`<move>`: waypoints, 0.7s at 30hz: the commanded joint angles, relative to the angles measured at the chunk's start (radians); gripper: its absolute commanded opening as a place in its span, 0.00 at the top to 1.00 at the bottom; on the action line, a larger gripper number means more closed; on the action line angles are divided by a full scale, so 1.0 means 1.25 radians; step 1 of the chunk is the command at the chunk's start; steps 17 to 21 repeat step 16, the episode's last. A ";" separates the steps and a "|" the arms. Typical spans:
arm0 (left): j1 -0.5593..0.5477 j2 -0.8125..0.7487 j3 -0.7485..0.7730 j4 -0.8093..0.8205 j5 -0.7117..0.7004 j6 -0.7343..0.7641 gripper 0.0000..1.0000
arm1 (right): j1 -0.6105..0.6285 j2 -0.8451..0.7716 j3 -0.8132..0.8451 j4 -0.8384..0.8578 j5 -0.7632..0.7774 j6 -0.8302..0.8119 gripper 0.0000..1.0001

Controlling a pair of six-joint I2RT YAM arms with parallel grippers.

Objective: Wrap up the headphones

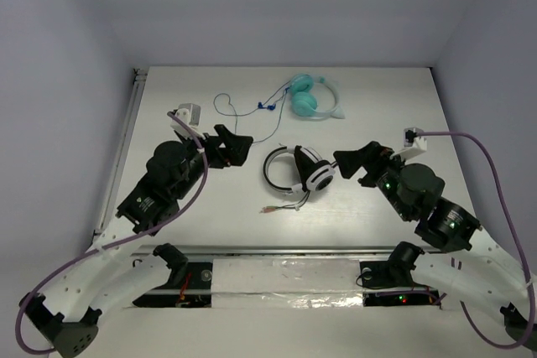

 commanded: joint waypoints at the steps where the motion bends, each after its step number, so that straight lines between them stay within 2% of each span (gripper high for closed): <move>1: -0.003 -0.041 0.037 -0.038 0.033 0.050 0.01 | -0.006 -0.010 0.008 0.002 0.005 0.007 0.00; 6: -0.003 -0.057 0.018 -0.054 -0.002 0.079 0.01 | -0.006 -0.038 0.020 0.010 0.017 -0.001 0.00; 21: -0.003 -0.071 0.013 -0.052 0.010 0.086 0.01 | -0.006 -0.071 0.006 0.027 0.036 -0.007 0.00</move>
